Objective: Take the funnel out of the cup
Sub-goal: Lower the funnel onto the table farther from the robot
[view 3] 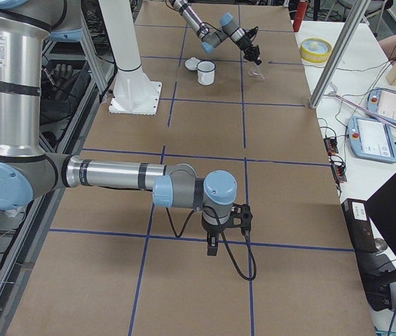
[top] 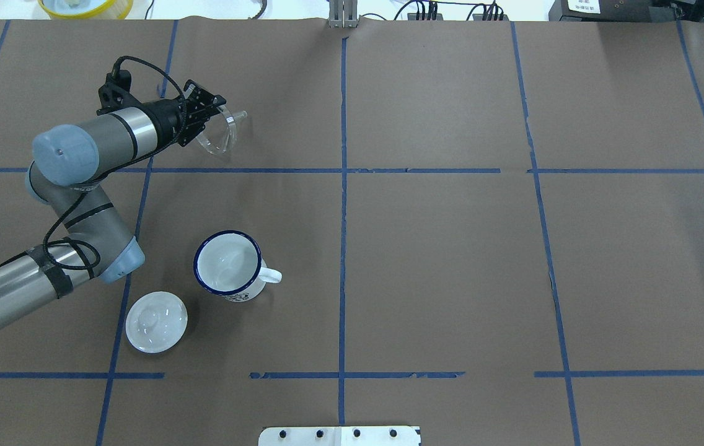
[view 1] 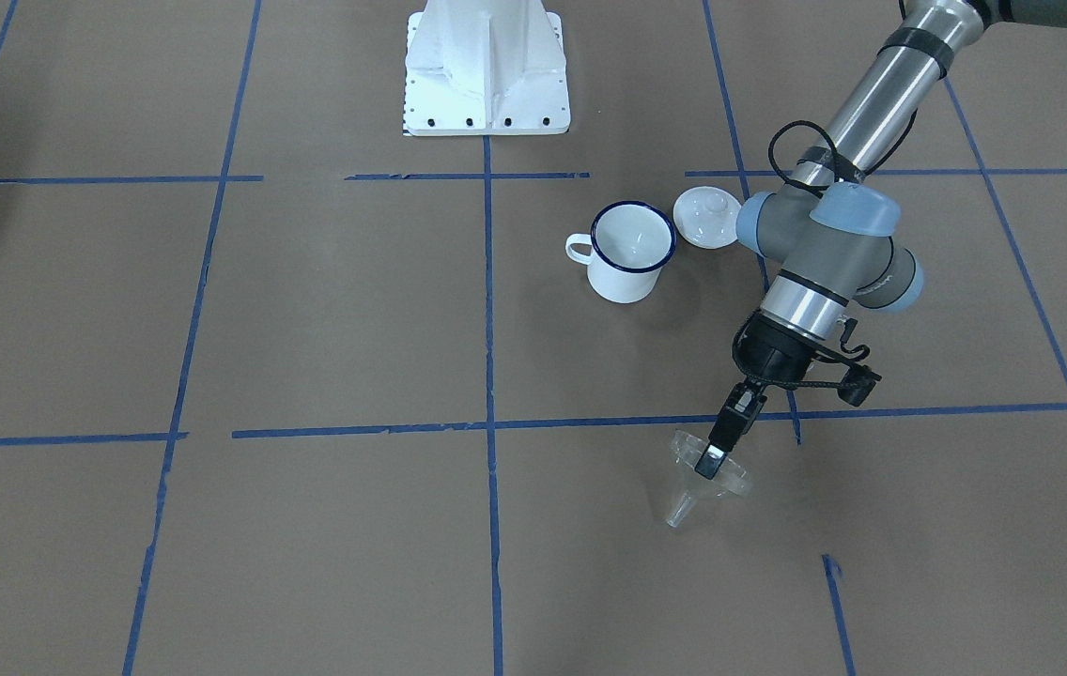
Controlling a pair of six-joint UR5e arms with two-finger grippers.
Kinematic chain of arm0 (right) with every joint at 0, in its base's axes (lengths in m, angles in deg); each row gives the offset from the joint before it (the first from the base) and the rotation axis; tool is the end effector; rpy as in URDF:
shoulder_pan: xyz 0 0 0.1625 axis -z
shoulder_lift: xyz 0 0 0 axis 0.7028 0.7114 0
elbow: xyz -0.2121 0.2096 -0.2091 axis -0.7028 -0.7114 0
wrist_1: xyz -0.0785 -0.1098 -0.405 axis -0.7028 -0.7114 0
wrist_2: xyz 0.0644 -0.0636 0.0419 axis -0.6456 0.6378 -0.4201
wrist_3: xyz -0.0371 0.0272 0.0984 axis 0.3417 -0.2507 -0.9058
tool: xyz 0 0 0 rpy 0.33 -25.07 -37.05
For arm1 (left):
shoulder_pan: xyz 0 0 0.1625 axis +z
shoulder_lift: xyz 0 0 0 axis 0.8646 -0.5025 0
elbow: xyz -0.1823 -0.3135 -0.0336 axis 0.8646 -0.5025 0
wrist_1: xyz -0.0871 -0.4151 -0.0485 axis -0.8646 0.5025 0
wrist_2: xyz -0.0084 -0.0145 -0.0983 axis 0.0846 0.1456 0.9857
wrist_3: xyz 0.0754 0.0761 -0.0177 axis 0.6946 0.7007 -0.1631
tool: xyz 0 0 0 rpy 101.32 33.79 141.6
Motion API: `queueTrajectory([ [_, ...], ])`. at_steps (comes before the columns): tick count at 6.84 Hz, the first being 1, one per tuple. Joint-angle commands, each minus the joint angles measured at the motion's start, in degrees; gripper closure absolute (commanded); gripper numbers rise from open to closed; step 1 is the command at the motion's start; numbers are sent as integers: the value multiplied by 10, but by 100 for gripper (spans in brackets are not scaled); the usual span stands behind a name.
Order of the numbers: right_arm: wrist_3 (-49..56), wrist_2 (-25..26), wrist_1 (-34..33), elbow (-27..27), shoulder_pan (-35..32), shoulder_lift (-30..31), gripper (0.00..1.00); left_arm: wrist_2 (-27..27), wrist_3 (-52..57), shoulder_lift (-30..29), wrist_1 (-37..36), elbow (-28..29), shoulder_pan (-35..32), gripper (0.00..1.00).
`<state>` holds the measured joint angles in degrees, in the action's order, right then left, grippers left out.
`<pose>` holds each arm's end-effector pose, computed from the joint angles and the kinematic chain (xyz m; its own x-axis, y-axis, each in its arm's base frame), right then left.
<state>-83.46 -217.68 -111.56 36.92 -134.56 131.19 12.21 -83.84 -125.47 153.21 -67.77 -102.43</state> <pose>0.0609 -0.4649 0.6169 0.7522 0.0164 0.6587 -0.0031 0.9998 -0.0214 0.4232 -0.5756 0.3402 -0.2610 -0.3492 -0.9000 0.6560 0.6198 -0.4307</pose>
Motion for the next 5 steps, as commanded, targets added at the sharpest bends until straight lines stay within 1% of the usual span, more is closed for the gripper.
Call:
queueTrajectory([
  [1, 0, 0, 0, 0, 0, 0, 0, 3, 8, 2, -2, -11, -3, 19],
  [2, 0, 0, 0, 0, 0, 0, 0, 31, 33, 7, -28, -40, -6, 6],
  [3, 0, 0, 0, -1, 0, 0, 0, 88, 46, 23, -132, -112, -12, 6],
  [4, 0, 0, 0, 0, 0, 0, 0, 146, 52, 62, -198, -187, -17, 7],
  [5, 0, 0, 0, 0, 0, 0, 0, 189, 54, 118, -258, -264, -18, 7],
])
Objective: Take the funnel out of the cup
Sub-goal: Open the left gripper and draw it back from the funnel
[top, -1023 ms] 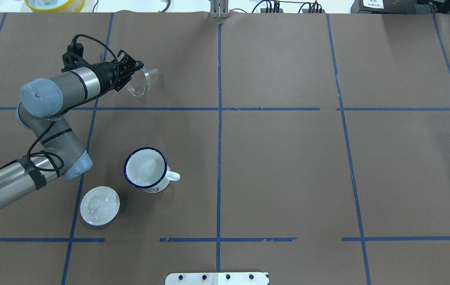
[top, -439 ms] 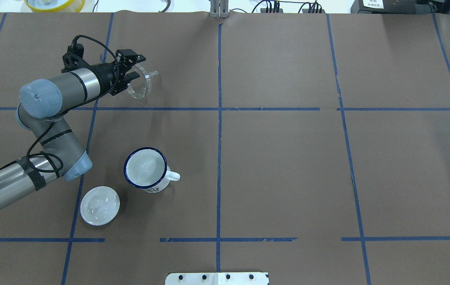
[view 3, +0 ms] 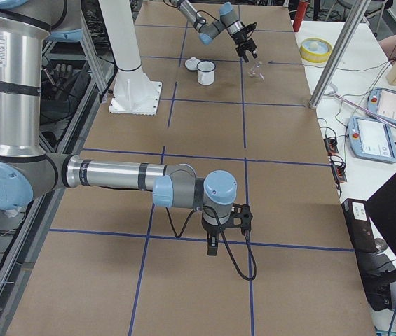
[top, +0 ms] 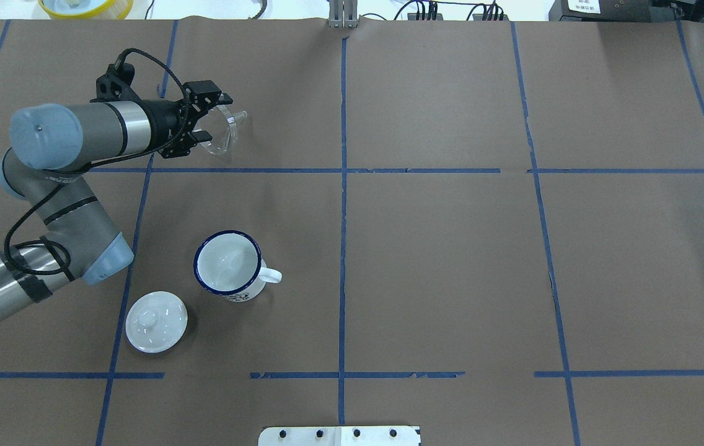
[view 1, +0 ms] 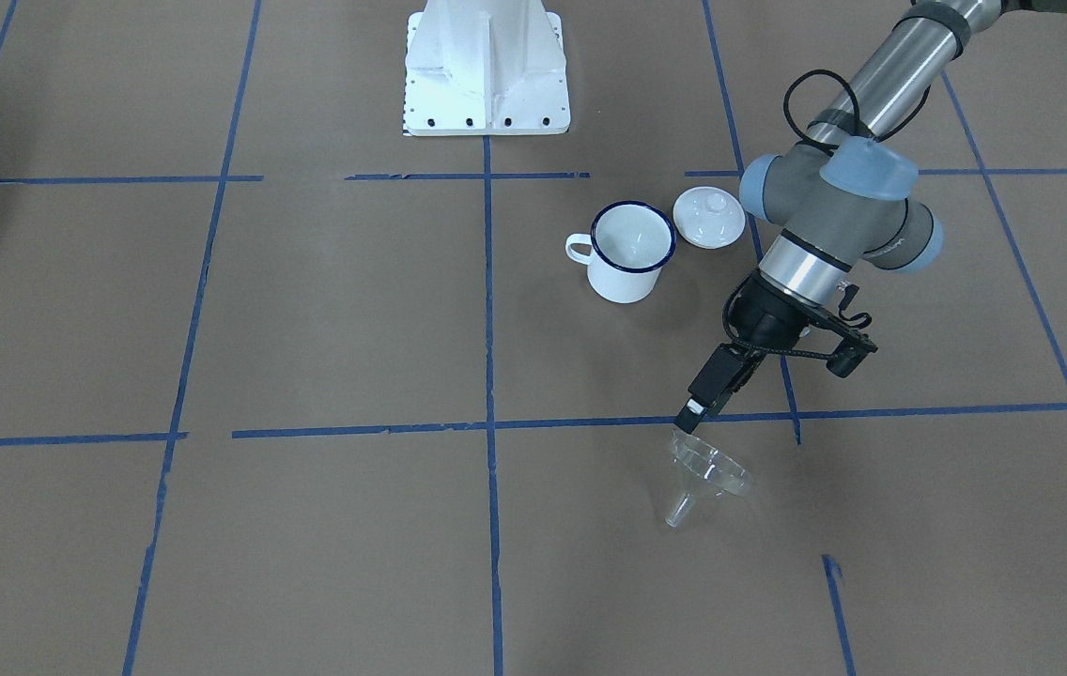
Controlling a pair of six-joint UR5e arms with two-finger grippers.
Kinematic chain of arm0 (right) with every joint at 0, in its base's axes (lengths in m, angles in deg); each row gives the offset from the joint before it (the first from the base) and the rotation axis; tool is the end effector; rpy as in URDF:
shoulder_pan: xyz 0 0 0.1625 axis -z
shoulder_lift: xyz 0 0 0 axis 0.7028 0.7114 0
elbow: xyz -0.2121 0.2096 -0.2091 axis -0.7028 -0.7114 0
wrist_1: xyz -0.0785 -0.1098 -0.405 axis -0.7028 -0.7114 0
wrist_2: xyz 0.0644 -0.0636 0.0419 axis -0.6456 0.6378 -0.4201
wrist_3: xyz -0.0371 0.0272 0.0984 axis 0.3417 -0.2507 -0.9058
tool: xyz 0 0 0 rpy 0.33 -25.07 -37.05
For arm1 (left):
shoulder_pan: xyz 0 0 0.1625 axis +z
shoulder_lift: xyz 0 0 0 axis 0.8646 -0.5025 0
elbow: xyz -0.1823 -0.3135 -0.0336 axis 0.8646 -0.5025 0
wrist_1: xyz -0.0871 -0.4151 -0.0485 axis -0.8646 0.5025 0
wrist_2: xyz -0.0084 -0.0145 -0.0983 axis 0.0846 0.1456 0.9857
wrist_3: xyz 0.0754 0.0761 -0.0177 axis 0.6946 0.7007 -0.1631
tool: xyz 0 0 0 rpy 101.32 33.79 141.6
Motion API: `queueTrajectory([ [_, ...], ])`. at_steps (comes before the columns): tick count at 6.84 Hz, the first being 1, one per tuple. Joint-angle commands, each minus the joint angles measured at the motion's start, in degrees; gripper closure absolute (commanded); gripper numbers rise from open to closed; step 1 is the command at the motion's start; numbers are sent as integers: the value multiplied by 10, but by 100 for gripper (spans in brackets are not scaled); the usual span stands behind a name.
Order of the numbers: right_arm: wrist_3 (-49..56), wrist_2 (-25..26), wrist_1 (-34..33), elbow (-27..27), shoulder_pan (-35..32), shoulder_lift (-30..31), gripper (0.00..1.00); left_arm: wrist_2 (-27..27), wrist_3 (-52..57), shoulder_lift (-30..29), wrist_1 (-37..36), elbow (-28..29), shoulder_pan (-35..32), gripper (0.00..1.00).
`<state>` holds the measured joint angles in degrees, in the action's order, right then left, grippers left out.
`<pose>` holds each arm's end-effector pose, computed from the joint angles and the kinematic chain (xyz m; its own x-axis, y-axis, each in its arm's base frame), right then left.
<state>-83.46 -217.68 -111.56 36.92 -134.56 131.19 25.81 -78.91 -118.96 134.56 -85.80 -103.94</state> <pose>0.0609 -0.4649 0.6169 0.7522 0.0164 0.6587 -0.0031 0.9998 -0.0214 0.3931 -0.5365 0.2939 -0.0646 -0.4219 -0.9043 0.5558 0.7374 -0.3837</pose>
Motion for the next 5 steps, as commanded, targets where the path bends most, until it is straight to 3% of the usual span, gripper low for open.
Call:
queueTrajectory([
  [1, 0, 0, 0, 0, 0, 0, 0, 73, 6, 83, -187, -161, -3, 7],
  [3, 0, 0, 0, -1, 0, 0, 0, 75, 67, 119, -447, -286, 10, 7],
  [4, 0, 0, 0, 0, 0, 0, 0, 73, 81, 137, -501, -320, 50, 7],
  [5, 0, 0, 0, 0, 0, 0, 0, 70, 78, 178, -501, -346, 103, 7],
])
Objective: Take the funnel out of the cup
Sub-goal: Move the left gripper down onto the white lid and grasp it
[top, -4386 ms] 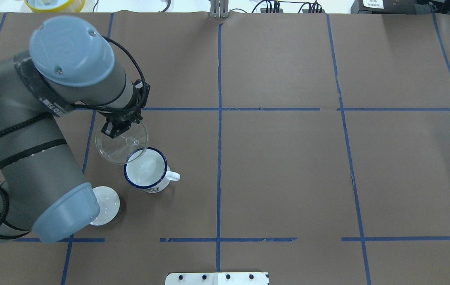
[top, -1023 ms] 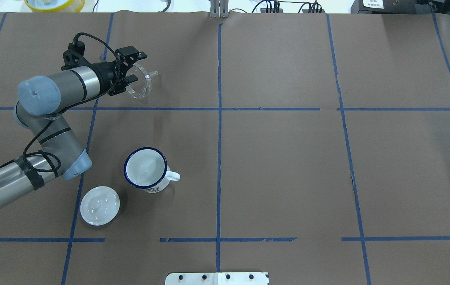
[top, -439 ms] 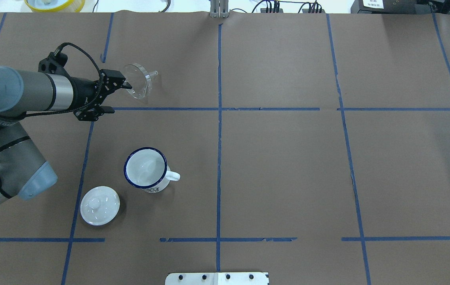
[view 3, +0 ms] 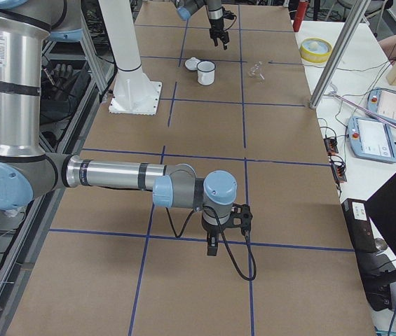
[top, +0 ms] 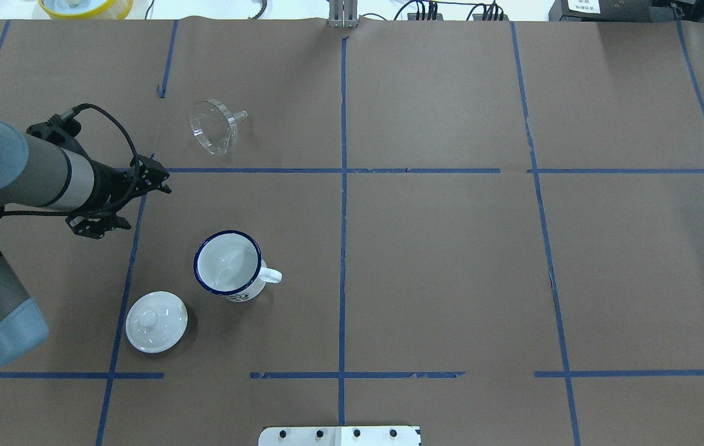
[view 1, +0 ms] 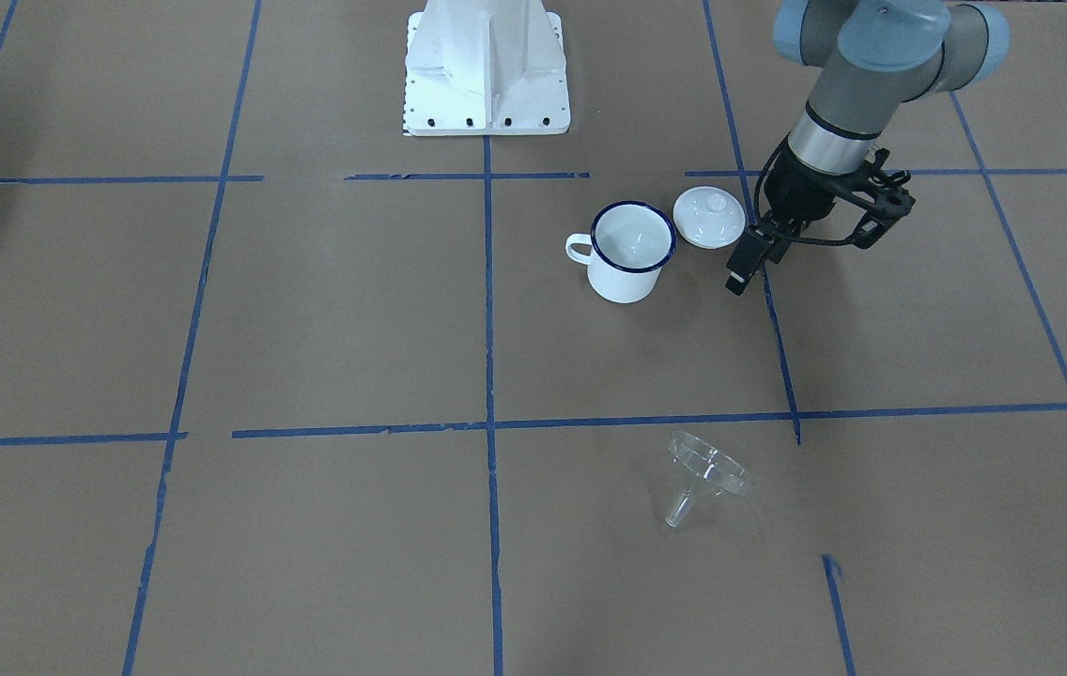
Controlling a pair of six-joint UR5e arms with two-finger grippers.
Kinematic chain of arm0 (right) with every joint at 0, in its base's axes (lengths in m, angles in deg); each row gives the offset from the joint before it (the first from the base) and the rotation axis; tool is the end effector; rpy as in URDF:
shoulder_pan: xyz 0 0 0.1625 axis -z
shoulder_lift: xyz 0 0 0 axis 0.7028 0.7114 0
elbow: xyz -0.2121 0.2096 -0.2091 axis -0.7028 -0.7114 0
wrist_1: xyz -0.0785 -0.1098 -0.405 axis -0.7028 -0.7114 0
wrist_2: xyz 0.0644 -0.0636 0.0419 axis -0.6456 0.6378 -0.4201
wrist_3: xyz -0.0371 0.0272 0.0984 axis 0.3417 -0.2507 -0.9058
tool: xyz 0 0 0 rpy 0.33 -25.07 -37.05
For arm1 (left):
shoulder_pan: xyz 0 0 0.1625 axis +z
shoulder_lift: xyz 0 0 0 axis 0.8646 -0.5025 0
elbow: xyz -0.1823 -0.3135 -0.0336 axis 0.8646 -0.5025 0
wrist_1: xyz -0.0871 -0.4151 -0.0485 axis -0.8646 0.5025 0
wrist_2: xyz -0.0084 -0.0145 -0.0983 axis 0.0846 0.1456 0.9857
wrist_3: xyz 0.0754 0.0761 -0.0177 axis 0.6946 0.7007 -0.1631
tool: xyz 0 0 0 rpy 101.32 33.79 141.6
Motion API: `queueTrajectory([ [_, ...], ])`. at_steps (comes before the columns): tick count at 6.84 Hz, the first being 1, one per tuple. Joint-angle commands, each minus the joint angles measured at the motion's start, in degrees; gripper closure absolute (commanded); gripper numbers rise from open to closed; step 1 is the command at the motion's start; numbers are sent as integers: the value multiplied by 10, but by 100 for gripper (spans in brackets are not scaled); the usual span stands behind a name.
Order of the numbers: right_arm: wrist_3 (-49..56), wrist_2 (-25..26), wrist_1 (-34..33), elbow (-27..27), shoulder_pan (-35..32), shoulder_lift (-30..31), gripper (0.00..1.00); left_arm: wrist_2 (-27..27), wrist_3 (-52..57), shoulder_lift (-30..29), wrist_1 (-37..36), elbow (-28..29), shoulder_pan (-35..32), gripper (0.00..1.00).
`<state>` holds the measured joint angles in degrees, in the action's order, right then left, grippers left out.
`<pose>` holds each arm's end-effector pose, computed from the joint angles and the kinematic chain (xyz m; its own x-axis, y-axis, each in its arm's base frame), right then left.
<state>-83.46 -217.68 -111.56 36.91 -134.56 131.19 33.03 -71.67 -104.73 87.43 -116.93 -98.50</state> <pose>0.0609 -0.4649 0.6170 0.7522 0.0165 0.6587 -0.0031 0.9998 -0.0215 0.3569 -0.4117 0.2832 0.4055 -0.6088 -0.6819 0.5135 0.7688 -0.3810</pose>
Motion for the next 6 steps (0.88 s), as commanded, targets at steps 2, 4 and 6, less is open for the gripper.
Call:
queueTrajectory([
  [2, 0, 0, 0, 0, 0, 0, 0, -43, -37, 103, 15, -69, 146, 6],
  [4, 0, 0, 0, 0, 0, 0, 0, -69, -64, 116, 29, -69, 181, 6],
  [6, 0, 0, 0, -1, 0, 0, 0, -78, -58, 104, 25, -51, 182, 7],
])
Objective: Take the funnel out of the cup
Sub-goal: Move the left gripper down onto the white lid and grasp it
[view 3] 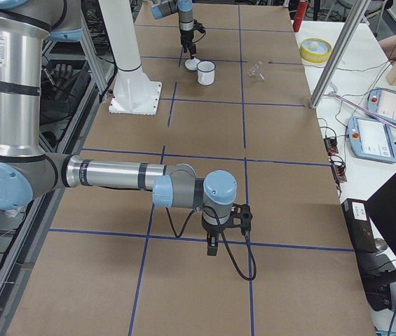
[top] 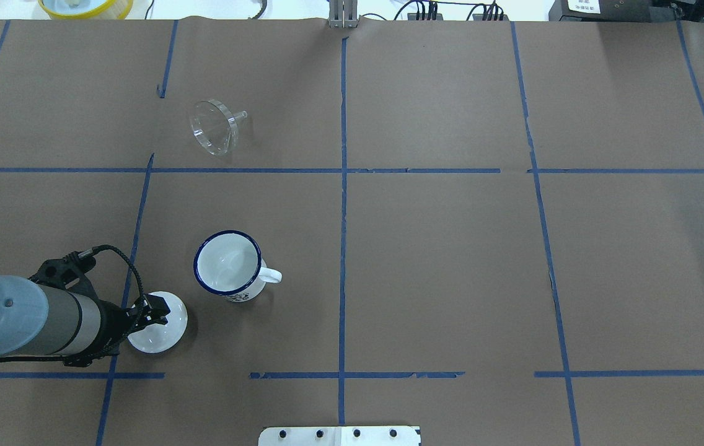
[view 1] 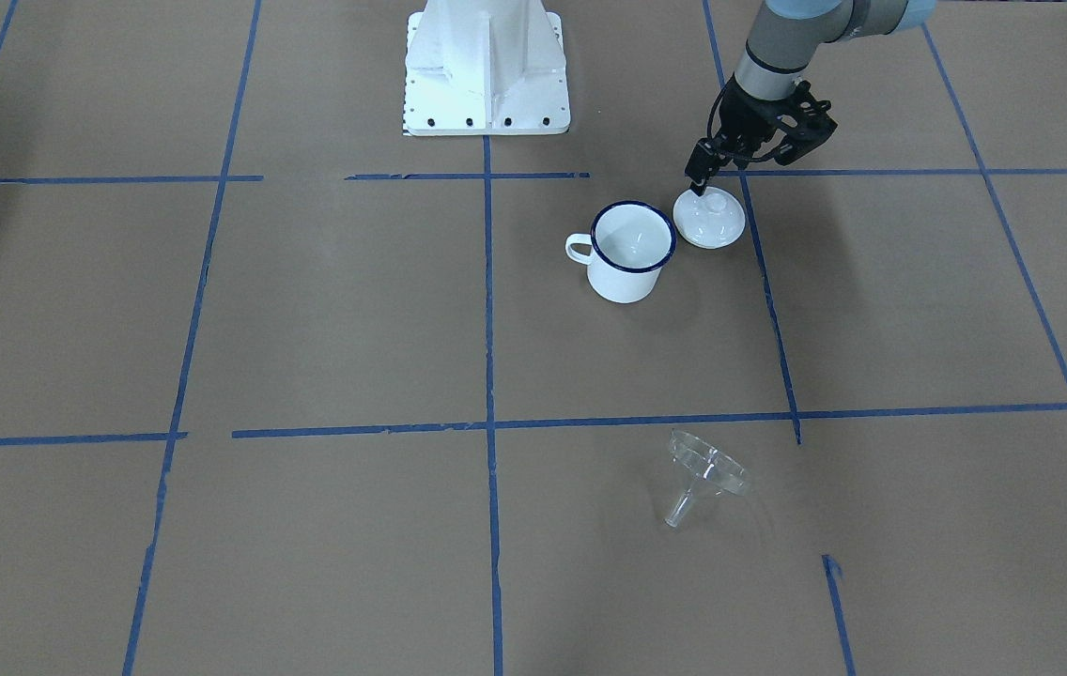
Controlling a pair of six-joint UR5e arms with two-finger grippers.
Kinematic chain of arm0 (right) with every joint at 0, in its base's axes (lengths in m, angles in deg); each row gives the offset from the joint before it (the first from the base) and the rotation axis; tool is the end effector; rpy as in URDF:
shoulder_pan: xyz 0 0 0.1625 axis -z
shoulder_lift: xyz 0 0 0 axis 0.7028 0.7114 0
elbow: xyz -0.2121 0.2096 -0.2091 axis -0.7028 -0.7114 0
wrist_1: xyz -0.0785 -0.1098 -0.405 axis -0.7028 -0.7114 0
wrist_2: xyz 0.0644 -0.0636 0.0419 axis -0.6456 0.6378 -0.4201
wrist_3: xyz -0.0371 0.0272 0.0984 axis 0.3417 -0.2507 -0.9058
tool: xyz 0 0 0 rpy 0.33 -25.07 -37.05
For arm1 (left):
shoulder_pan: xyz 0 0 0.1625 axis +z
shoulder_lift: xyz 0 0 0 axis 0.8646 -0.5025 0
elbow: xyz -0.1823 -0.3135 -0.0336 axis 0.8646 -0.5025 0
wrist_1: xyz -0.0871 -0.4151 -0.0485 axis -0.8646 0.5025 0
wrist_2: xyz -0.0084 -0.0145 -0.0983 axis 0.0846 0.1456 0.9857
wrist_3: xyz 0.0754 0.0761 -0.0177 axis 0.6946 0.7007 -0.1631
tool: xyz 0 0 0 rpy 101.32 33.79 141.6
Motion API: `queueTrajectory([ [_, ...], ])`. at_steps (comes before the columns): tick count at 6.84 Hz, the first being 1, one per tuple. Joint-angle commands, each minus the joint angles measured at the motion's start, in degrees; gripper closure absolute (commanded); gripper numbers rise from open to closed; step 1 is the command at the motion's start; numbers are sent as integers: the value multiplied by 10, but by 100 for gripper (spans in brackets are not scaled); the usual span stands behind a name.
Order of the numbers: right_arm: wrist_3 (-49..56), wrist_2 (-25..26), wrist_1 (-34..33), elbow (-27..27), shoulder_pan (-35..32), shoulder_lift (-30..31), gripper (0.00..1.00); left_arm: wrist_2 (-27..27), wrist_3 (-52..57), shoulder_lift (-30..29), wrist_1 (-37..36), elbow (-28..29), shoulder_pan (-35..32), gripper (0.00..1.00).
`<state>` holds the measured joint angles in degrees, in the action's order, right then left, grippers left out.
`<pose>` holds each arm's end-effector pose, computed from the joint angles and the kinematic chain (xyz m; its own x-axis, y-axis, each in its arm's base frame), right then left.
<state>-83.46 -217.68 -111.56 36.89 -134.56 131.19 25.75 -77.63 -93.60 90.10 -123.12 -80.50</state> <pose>0.0609 -0.4648 0.6172 0.7522 0.0167 0.6587 -0.0031 0.9998 -0.0219 0.4161 -0.2764 0.3256 0.5361 -0.5521 -0.6386 0.4151 0.8311 -0.3701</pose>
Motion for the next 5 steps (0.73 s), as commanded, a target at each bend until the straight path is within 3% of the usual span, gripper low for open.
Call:
queueTrajectory([
  [1, 0, 0, 0, 0, 0, 0, 0, -13, 3, -12, -2, 20, 1, 7],
  [4, 0, 0, 0, 1, 0, 0, 0, -18, 17, -22, -2, 30, -5, 11],
  [5, 0, 0, 0, 1, 0, 0, 0, -33, 18, -23, -2, 30, -5, 17],
])
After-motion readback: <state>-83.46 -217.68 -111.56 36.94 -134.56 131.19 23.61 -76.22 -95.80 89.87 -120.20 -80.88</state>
